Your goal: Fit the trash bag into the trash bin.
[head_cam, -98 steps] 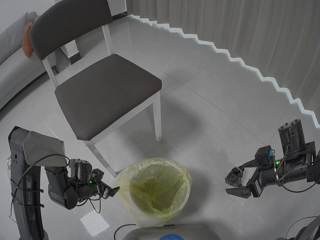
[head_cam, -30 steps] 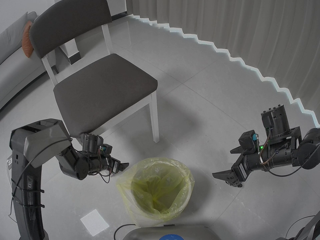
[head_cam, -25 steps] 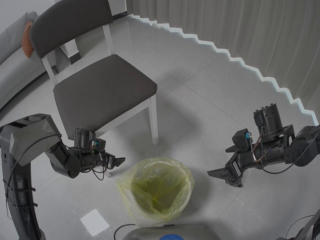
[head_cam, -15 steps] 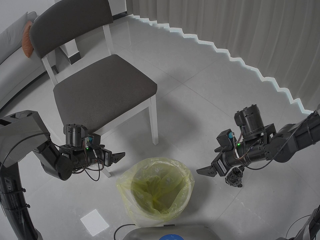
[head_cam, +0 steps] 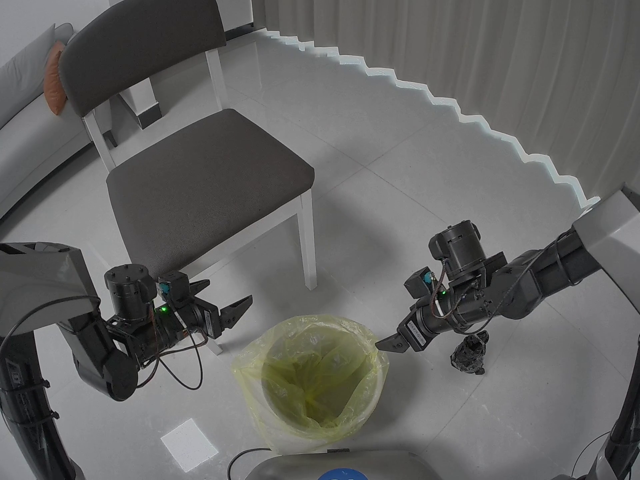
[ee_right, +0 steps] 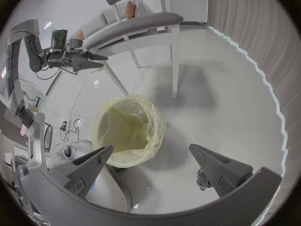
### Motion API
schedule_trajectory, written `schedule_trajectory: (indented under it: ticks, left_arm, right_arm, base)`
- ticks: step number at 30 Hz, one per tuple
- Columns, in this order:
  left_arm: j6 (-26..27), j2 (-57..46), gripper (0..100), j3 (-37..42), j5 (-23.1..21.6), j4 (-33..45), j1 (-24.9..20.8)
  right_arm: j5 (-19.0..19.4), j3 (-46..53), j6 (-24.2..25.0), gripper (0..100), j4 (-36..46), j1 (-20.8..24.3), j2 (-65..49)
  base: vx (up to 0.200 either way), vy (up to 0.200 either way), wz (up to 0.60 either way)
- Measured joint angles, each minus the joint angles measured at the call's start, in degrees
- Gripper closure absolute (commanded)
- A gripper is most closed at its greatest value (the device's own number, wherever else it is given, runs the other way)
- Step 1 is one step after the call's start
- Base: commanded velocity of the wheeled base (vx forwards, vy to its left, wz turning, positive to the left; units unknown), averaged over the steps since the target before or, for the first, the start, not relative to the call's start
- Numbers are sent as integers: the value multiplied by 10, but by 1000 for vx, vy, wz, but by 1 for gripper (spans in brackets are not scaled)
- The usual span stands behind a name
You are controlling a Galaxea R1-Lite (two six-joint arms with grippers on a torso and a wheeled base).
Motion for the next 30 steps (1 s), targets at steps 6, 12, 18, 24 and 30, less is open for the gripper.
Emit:
schedule_trajectory:
  ticks: [6, 12, 18, 24, 30]
  left_arm:
    - [-24, -9, 0, 59, -7, -84, -18]
    - [-27, -27, 0, 82, -10, -92, -29]
    - [-26, -42, 0, 98, -10, -94, -29]
    - [-25, -47, 0, 99, -10, -96, -31]
    - [-23, -47, 0, 100, -11, -96, -33]
  right_arm:
    - [-15, -33, -6, 0, 7, -5, 49]
    - [-28, -48, -16, 0, 7, -6, 87]
    - [-39, -54, -24, 0, 5, 4, 116]
    - [-56, -63, -24, 0, 4, 18, 138]
    - [-75, -82, -31, 0, 4, 34, 163]
  base:
    - [0, 0, 0]
    - [0, 0, 0]
    - [0, 0, 0]
    - [0, 0, 0]
    - [0, 0, 0]
